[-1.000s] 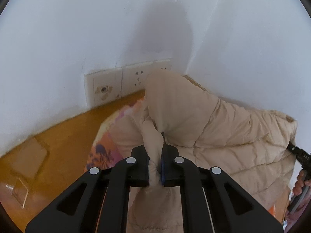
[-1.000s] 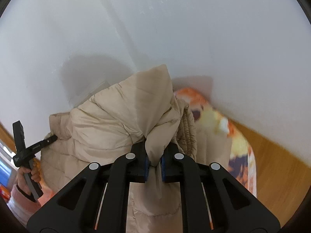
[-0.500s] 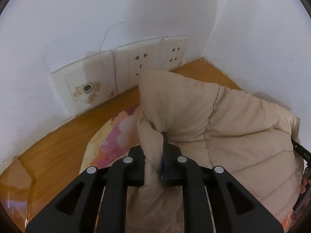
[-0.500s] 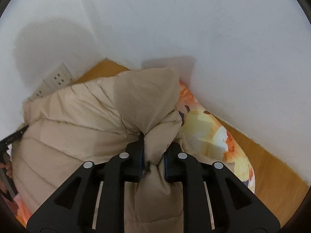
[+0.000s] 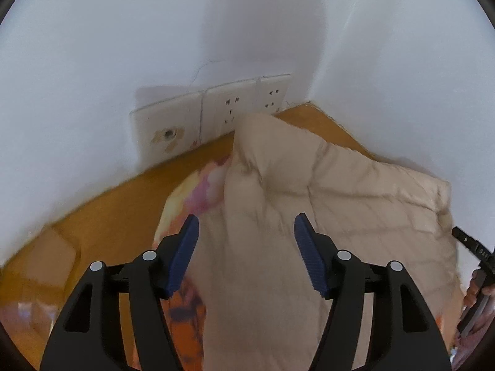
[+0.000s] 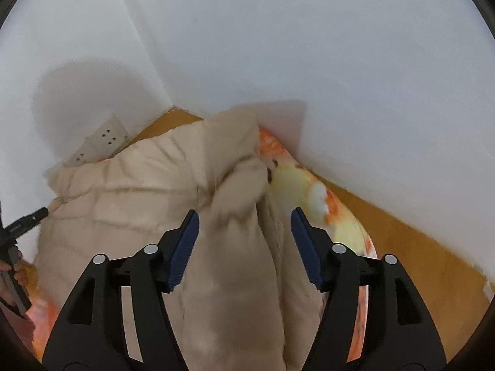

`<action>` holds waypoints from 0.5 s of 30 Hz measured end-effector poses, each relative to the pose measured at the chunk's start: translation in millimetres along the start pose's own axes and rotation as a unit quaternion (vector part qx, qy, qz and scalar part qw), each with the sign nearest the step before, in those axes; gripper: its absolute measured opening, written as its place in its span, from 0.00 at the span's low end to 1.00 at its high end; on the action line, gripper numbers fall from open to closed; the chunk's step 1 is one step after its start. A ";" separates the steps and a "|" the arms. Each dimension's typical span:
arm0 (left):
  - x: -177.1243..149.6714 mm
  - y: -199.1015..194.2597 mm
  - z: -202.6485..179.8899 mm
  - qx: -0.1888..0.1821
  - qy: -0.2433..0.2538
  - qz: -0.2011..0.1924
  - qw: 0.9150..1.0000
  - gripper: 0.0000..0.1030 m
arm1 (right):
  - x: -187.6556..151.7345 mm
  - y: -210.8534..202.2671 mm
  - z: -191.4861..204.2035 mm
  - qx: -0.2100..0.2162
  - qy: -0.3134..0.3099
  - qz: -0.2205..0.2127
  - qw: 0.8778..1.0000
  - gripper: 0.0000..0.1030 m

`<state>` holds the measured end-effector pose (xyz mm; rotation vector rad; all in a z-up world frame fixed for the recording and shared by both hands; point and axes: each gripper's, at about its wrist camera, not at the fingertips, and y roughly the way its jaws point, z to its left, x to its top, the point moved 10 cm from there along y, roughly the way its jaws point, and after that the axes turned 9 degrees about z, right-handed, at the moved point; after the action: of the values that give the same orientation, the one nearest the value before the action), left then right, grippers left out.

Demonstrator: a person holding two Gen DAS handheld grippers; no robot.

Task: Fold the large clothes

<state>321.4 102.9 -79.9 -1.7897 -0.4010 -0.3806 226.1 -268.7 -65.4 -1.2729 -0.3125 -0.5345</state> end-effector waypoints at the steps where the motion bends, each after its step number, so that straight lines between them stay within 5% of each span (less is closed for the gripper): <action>1: -7.5 -6.1 0.1 -0.006 -0.006 0.000 1.000 0.67 | -7.2 -6.6 -2.8 0.002 0.006 0.001 1.000 0.64; 12: -93.5 -19.4 17.0 -0.037 -0.066 0.038 0.996 0.73 | -99.9 -37.4 -38.2 0.014 0.093 0.046 0.995 0.76; 15: -104.3 -13.1 14.4 -0.049 -0.069 0.050 0.995 0.73 | -117.2 -33.4 -35.2 0.049 0.121 0.065 0.989 0.78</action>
<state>223.5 112.6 -119.8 -1.9306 -0.3931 -0.2106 107.4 -285.0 -107.0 -1.1111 -0.0511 -0.5481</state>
